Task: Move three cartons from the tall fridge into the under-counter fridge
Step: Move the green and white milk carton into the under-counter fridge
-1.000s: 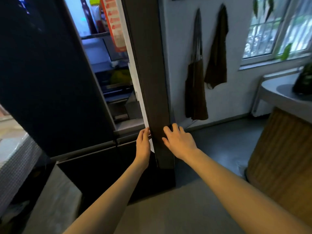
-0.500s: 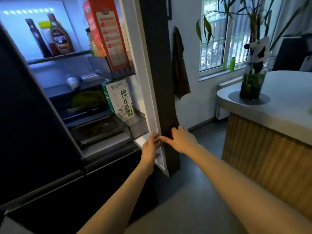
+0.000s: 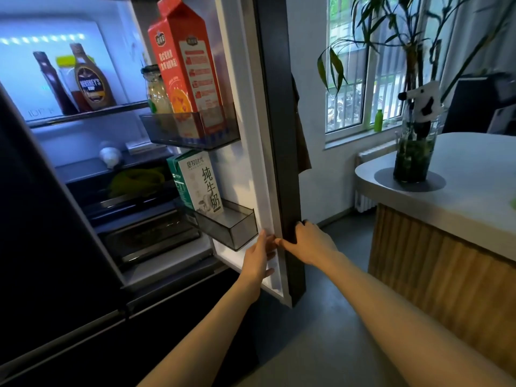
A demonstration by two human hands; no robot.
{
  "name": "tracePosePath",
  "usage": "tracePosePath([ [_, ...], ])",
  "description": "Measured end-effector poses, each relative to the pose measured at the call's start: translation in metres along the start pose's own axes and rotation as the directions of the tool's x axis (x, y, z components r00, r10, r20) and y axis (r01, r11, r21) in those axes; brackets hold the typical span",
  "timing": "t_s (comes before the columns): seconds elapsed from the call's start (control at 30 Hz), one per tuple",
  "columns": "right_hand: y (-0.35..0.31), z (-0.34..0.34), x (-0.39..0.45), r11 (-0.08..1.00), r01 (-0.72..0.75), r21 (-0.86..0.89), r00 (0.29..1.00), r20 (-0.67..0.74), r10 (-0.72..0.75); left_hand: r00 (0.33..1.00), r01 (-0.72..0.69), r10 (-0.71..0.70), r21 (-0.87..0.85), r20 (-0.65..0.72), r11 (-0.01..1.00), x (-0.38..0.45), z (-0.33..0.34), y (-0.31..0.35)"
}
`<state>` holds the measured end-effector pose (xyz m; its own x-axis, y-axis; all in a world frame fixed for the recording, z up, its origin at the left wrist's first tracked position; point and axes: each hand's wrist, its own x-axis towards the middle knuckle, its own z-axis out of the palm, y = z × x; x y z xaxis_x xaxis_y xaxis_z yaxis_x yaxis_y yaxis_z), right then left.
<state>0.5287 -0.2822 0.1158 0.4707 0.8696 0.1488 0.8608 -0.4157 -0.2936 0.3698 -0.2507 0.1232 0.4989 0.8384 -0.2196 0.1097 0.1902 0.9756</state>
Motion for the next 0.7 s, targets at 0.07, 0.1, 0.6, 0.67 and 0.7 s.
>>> tracePosePath([
  [0.07,0.002,0.0,0.001,1.0,0.006,-0.017,1.0,-0.003,-0.006,1.0,-0.008,0.008,0.004,-0.005,1.0,0.001,0.001,0.0],
  [0.1,0.003,0.0,0.002,1.0,0.01,-0.026,1.0,-0.001,-0.01,1.0,-0.008,0.008,0.007,-0.005,1.0,0.001,0.001,0.0],
  [0.6,-0.027,-0.037,-0.026,0.971,0.21,-0.114,0.936,-0.263,-0.233,0.944,-0.327,0.329,0.075,-0.007,0.942,-0.019,-0.007,0.011],
  [0.67,-0.04,-0.046,-0.026,0.958,0.288,0.007,0.915,-0.298,-0.273,0.909,-0.411,0.414,0.072,-0.041,0.909,-0.025,-0.018,0.021],
  [0.7,-0.046,-0.051,-0.026,0.946,0.319,0.055,0.908,-0.303,-0.289,0.893,-0.442,0.446,0.071,-0.053,0.894,-0.027,-0.023,0.027],
])
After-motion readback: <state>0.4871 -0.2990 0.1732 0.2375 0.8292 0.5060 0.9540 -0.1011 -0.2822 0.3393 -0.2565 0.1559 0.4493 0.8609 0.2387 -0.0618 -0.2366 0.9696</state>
